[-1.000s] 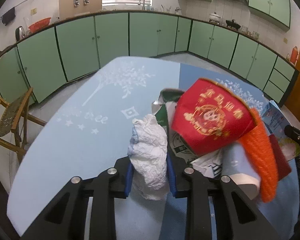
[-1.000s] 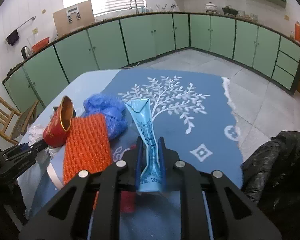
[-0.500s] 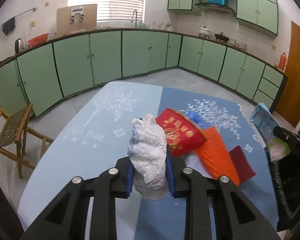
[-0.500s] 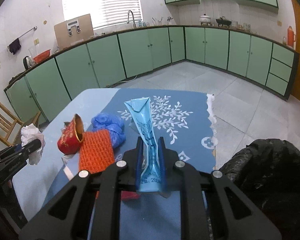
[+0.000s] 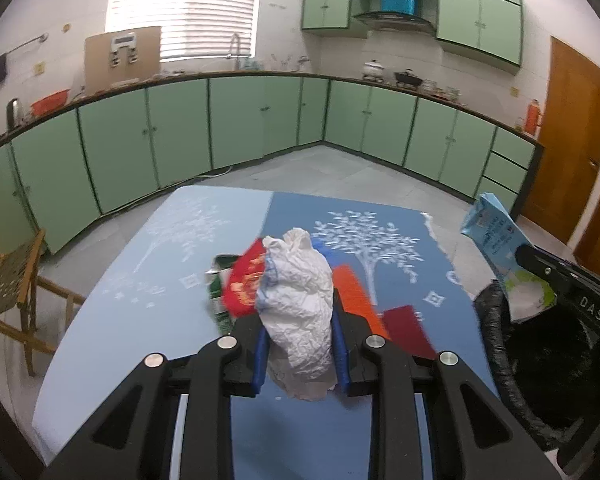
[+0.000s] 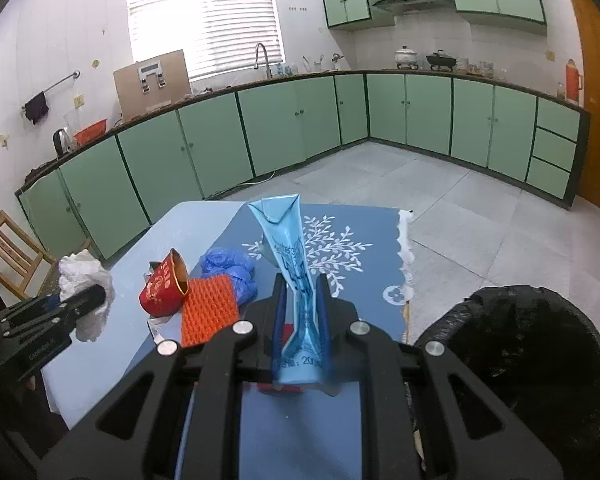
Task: Collect trash
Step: 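Carry the white tissue and blue juice carton toward the bin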
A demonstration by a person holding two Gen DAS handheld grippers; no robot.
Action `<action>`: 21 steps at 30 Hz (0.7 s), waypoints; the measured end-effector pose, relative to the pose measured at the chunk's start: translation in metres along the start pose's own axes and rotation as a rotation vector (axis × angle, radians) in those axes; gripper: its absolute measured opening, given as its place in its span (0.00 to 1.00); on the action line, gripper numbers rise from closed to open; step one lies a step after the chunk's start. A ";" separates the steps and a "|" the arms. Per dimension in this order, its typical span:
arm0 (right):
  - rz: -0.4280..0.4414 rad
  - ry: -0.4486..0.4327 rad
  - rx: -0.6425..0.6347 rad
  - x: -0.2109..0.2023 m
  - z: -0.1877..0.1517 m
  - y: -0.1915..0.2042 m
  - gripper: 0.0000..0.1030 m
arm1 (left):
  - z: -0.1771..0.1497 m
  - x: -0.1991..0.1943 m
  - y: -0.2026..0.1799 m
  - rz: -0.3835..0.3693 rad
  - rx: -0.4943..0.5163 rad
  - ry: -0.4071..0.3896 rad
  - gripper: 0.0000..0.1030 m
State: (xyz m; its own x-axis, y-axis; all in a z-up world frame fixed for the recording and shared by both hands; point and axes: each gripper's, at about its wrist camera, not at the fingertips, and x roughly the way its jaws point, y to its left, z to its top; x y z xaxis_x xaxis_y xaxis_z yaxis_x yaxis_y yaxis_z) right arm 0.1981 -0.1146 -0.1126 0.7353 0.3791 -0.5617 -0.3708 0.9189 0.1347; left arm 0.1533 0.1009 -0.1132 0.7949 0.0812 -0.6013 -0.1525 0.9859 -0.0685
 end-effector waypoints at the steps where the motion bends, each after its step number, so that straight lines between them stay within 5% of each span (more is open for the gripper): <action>1: -0.003 -0.005 0.001 -0.003 0.000 -0.001 0.13 | 0.001 -0.001 -0.005 -0.010 0.005 -0.001 0.26; 21: -0.192 -0.086 0.103 -0.086 -0.019 -0.096 0.13 | 0.005 -0.003 -0.144 -0.256 0.131 -0.027 0.26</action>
State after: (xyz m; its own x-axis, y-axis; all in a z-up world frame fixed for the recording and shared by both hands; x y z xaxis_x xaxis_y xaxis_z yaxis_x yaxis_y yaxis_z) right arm 0.1598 -0.2380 -0.0922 0.8342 0.2000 -0.5139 -0.1627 0.9797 0.1172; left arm 0.1756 -0.0403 -0.0970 0.8131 -0.1709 -0.5565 0.1311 0.9851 -0.1109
